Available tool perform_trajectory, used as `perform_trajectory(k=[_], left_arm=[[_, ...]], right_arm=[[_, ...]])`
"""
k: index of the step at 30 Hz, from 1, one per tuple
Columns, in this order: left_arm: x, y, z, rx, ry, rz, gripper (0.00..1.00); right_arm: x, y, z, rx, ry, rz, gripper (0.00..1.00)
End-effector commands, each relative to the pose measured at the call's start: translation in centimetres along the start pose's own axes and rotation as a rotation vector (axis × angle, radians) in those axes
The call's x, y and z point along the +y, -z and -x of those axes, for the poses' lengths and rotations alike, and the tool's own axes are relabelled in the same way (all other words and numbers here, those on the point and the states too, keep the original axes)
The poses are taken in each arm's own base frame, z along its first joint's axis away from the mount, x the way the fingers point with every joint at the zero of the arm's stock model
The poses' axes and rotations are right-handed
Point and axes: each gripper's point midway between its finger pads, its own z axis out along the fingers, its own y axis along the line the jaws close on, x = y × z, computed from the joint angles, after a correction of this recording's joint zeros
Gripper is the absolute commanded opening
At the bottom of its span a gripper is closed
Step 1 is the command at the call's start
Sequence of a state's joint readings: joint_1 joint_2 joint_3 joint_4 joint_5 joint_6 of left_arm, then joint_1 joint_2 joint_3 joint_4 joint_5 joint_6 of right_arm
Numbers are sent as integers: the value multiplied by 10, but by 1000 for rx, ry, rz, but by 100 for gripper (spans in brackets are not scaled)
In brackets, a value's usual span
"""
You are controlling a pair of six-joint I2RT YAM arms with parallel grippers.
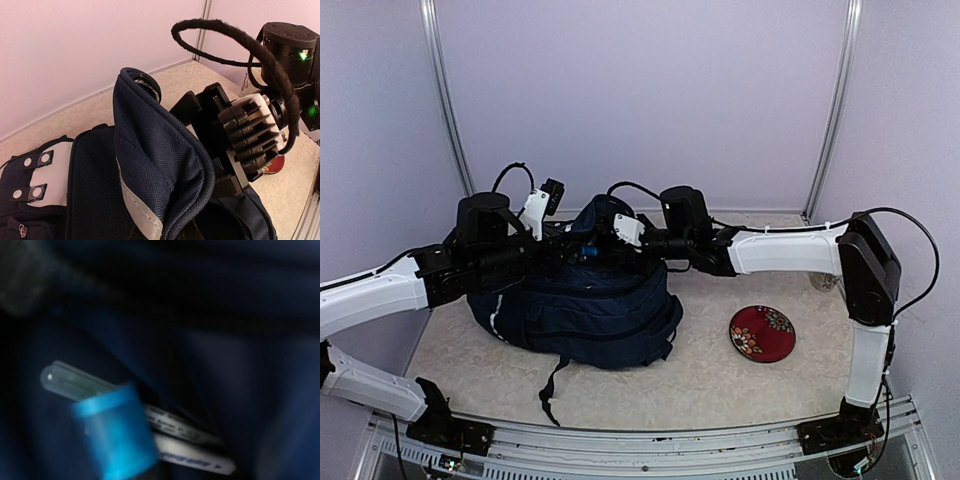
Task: Pack the student bag
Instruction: Place the pen in the upper front pocket of the bag, then set the student bag in the upper front pocket.
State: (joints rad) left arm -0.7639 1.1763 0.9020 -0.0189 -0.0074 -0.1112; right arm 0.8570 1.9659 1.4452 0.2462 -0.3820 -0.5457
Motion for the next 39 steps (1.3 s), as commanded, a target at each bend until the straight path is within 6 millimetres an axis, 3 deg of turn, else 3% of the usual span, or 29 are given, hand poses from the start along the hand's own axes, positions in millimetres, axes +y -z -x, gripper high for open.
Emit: perform_trajectory(k=[1,8,13,15,17,19,22,24,30,34,35,37,39], left_arm=[[-21,42,105,-384,9,-102,0],[-17,39,103,-378,18,-88,0],[-15,36,99,-367,16,-71,0],[-15,34,98,-362,12,-62,0],[-16,33,96,-354,-3,-52,0],[-20,31,94,-348,-24,-42,0],[-26,28,89,-332,-54,-25,0],[-30,26,87,-326,-61,-25,0],[-44,18,78,-283,-74,-31,0],[-54,14,67,-251,-54,-57,0],[-57,13,63,-242,-51,-64,0],[-62,11,54,-223,-44,-80,0],[-70,9,44,-197,-39,-109,3]], right_arm=[[14,-4,7,59,68,10,65],[7,33,62,-11,26,30,69],[28,80,106,-132,-123,181,72],[38,96,111,-154,-213,237,72],[30,105,102,-122,-345,186,72],[5,110,76,-71,-536,57,73],[-34,113,-4,93,-956,-169,71],[-41,110,-44,188,-1056,-239,70],[-33,73,-57,207,-1059,-112,73],[-26,55,-75,241,-1078,-76,64],[-24,52,-76,237,-1083,-64,57],[-21,46,-77,226,-1090,-35,30],[-21,44,-76,224,-1089,-21,11]])
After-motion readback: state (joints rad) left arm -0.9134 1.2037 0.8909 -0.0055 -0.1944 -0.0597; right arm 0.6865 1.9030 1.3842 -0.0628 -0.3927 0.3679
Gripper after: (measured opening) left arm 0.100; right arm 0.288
